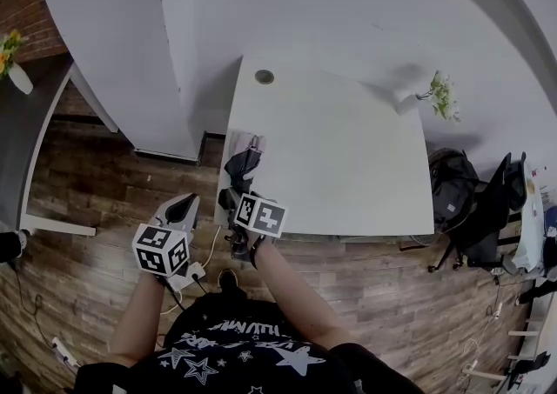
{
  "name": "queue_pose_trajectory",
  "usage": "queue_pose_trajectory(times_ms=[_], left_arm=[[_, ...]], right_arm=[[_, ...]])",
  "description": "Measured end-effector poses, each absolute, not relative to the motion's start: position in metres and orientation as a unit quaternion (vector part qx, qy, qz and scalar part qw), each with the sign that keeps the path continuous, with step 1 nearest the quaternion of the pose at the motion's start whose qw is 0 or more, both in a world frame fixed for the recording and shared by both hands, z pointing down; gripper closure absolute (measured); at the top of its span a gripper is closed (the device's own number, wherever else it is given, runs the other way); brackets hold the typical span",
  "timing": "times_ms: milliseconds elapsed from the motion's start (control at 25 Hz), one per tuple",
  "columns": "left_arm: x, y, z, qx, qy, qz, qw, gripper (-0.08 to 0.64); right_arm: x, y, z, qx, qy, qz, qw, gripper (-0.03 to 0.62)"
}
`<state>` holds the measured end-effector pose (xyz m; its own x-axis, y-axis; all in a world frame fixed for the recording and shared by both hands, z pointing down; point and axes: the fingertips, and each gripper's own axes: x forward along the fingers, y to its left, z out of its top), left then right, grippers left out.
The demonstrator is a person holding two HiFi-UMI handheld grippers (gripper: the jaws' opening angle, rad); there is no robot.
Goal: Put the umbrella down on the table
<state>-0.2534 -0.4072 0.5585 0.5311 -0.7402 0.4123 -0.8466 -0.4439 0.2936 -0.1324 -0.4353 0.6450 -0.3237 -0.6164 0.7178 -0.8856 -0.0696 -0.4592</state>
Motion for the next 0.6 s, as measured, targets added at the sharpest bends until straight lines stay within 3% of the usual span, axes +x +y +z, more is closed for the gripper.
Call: queue_pose_trajectory(times_ms=[440, 600], left_arm=[[-0.235, -0.389, 0.537, 0.838, -0.490, 0.102, 0.219, 0.557], [-0.214, -0.374, 0.525, 0.840, -0.490, 0.091, 0.215, 0.557]], right_arm=[[-0.091, -0.415, 0.604, 0.547, -0.698, 0.457, 0.070, 0.334], [-0.071, -0.402, 0.587, 0.542, -0.708, 0.449, 0.060, 0.381]])
